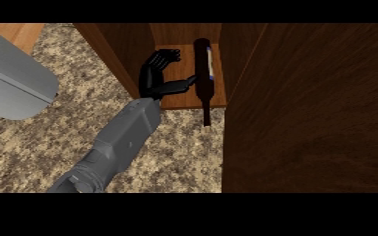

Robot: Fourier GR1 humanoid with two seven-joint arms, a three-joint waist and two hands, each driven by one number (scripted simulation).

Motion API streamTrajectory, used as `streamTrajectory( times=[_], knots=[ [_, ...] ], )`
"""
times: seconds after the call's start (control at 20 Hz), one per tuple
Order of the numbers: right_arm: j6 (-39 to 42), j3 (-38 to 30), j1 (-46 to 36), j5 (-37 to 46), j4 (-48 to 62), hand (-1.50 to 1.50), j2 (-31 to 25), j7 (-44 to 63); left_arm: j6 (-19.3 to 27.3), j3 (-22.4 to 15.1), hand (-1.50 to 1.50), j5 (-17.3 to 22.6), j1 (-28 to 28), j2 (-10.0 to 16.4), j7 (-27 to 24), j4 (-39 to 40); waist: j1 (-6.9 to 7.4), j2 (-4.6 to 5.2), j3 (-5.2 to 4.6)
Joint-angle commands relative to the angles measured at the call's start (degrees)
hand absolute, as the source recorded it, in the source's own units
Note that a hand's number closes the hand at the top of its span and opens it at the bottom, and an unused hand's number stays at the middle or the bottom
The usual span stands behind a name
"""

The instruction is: Pick up the wine, place it into the cabinet and close the cabinet

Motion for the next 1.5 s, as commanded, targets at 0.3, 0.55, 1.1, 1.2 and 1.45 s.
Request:
streamTrajectory(
  times=[0.3, 0.55, 1.1, 1.2, 1.45],
  knots=[
    [-0.36, 0.60, 0.81, 0.93, 0.02, -1.50, 0.38, 0.46, 1.28, 0.07, -1.50, -2.01, 4.47, 2.18, -4.15, -5.76, 3.15, -1.67, 0.66],
    [-0.44, 0.38, -0.06, 1.81, -0.57, -1.50, -0.17, 0.54, 2.92, -3.70, -1.50, -4.39, 9.04, 4.01, -0.24, -15.44, 4.10, -2.02, 0.70],
    [-3.39, 0.62, -1.68, 2.31, -2.96, -1.50, 0.40, 4.44, 11.50, -15.73, -1.50, -10.93, 26.91, 12.35, 14.66, -56.93, 4.88, -2.21, 0.72],
    [-1.21, -0.75, -0.29, -0.03, -1.15, -1.50, -0.14, 2.04, 14.28, -16.72, -1.50, -11.48, 32.42, 15.10, 15.34, -66.23, 4.99, -2.19, 0.76],
    [-1.55, 0.23, -2.57, 2.22, -0.13, -1.50, -0.75, 2.85, 19.29, -16.55, -1.50, -13.74, 38.98, 22.10, 22.39, -83.72, 3.98, -1.79, 0.71]
  ],
)
